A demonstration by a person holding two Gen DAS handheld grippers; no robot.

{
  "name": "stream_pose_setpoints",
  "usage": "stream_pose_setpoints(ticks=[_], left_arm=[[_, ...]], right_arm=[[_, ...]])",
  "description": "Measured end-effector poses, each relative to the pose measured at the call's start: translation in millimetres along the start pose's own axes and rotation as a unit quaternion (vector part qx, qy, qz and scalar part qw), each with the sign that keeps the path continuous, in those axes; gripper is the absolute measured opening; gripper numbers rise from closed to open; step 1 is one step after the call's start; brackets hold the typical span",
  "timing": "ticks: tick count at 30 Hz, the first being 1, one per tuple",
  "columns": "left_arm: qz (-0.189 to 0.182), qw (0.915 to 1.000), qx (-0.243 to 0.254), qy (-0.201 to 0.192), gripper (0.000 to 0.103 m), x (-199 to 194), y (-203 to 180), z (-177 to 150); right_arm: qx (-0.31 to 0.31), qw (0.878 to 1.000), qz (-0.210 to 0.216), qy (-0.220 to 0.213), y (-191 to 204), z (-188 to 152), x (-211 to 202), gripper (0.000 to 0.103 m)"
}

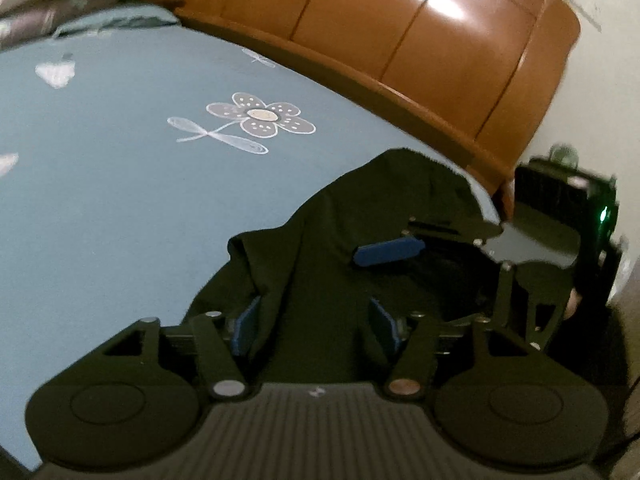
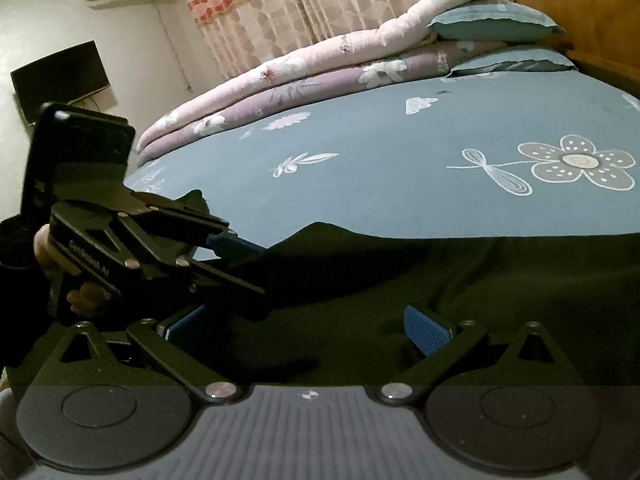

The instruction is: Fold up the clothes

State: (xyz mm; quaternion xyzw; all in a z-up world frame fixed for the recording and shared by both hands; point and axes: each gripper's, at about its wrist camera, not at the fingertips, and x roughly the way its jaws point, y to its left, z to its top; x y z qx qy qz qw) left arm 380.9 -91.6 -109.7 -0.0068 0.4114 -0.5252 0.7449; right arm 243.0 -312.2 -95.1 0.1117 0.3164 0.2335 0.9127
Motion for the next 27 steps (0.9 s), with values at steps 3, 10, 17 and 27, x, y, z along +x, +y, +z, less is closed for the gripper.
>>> stream_pose_setpoints(ticks=[3,10,17,27], left_arm=[[-0.042,0.9962,-0.075,-0.013,0.064,11,25,6],[-0.093,0.9669,-0.233,-0.047,0.067,42,76,26],[-0.031,0.9827,-0.156,-0.095,0.070,7,64,41],[0.003,0.9823,-0.159,-0.099,0.068,-3,78,34]], right_arm=[[-0.010,1.000,-0.002,0.005,3,0,1,0.103],[-0.015,1.000,-0.001,-0.002,4,1,-2,0.103],[-0.011,1.000,0.005,-0.012,5,1,-9,0.103],[-0.010,1.000,0.001,-0.007,4,2,-5,0.103]])
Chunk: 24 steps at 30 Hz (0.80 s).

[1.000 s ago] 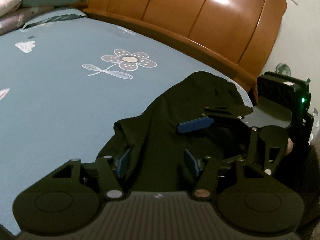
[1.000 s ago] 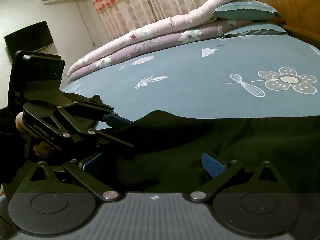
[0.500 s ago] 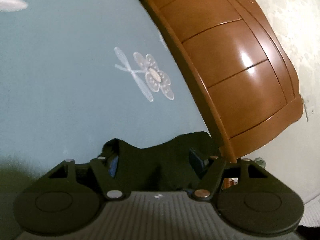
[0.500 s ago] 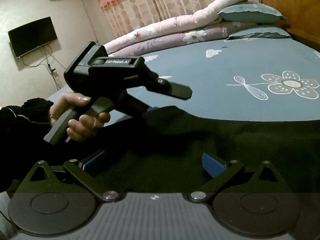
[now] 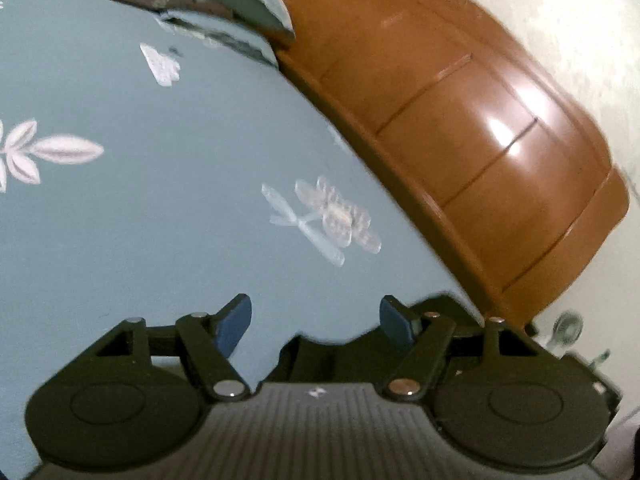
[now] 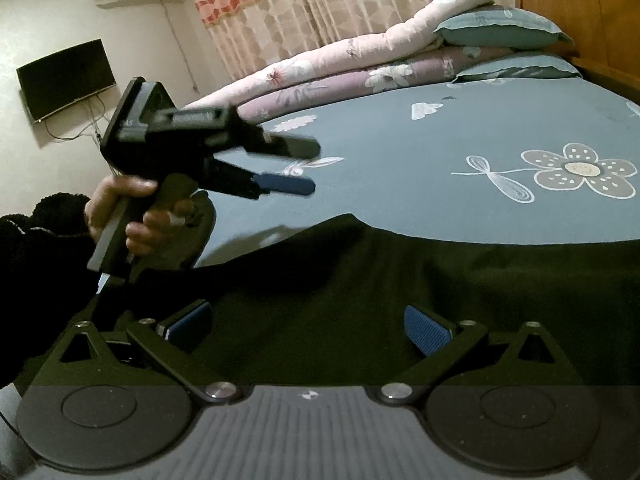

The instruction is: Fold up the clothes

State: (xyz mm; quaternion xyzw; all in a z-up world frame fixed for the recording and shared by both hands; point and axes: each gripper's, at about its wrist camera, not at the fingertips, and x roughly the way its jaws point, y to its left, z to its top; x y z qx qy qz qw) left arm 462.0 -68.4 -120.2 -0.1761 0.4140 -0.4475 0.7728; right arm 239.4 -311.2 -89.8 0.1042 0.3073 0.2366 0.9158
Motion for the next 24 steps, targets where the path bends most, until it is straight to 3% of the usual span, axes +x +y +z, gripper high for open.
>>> stream_pose_setpoints(ticks=[3,7,13,15,17,21,24], left_arm=[[-0.017,0.9999,-0.002,0.000,0.061,-3,3,-10],[-0.032,0.9994,-0.015,-0.001,0.061,-15,2,-19],[0.050,0.9970,0.059,0.005,0.064,-50,-28,-47],[0.076,0.9929,0.091,0.005,0.064,-60,-38,-61],[0.065,0.9920,0.108,0.009,0.066,-66,-41,-74],[0.017,0.9929,0.110,0.040,0.069,-66,-34,-91],[0.017,0.9951,0.088,0.042,0.069,-63,-21,-99]], right_arm=[[0.001,1.000,-0.001,0.002,-1,0,1,0.103],[0.001,1.000,-0.004,0.007,-3,-1,4,0.103],[-0.019,1.000,-0.012,-0.019,-2,-1,0,0.102],[-0.014,0.999,-0.015,-0.024,-5,5,-2,0.093],[-0.005,1.000,-0.010,-0.014,-10,17,-1,0.088],[-0.054,0.998,-0.015,0.026,-11,57,14,0.086],[-0.072,0.995,0.024,0.072,-17,90,47,0.086]])
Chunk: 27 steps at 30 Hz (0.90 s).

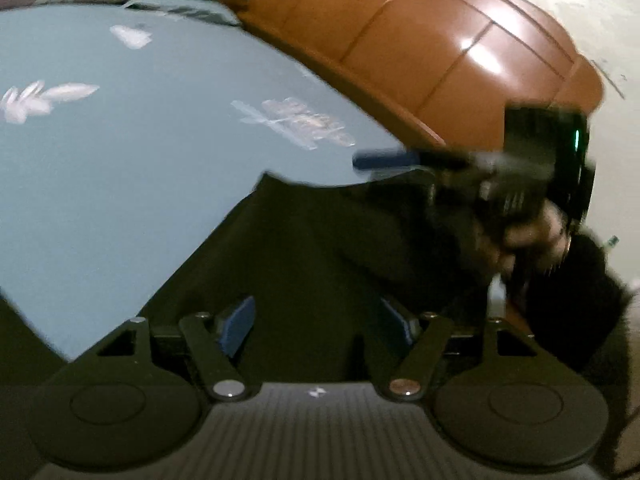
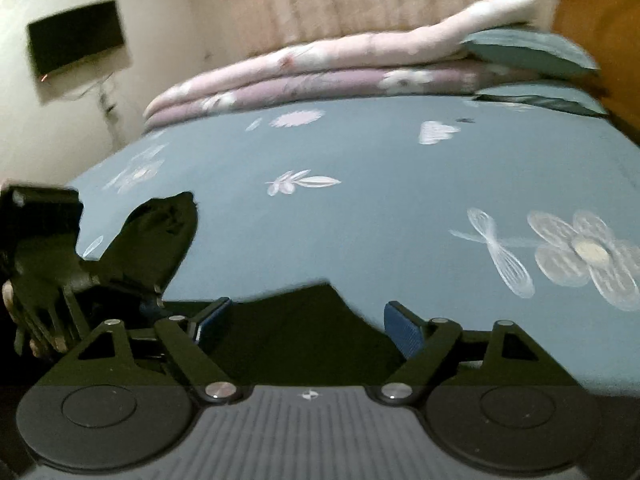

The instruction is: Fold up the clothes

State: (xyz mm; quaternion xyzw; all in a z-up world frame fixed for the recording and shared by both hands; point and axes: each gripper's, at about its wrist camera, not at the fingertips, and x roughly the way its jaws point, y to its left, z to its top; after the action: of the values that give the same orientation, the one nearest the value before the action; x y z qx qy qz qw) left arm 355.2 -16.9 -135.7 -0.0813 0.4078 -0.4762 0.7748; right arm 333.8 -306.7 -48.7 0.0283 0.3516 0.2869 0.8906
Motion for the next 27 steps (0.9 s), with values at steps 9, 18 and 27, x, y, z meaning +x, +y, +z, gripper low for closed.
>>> stream_pose_setpoints(ticks=[9,18,27], left_arm=[[-0.023,0.9996,-0.011,-0.011,0.070,-3,8,-6],[-0.026,0.9995,0.006,-0.015,0.073,-2,10,-8],[0.013,0.9984,-0.028,-0.048,0.073,-19,26,-2]], right_arm=[[0.053,0.984,0.129,0.108,-56,26,80,0.084],[-0.048,0.980,0.169,0.096,-16,2,50,0.084],[-0.022,0.977,0.211,-0.002,-18,27,31,0.082]])
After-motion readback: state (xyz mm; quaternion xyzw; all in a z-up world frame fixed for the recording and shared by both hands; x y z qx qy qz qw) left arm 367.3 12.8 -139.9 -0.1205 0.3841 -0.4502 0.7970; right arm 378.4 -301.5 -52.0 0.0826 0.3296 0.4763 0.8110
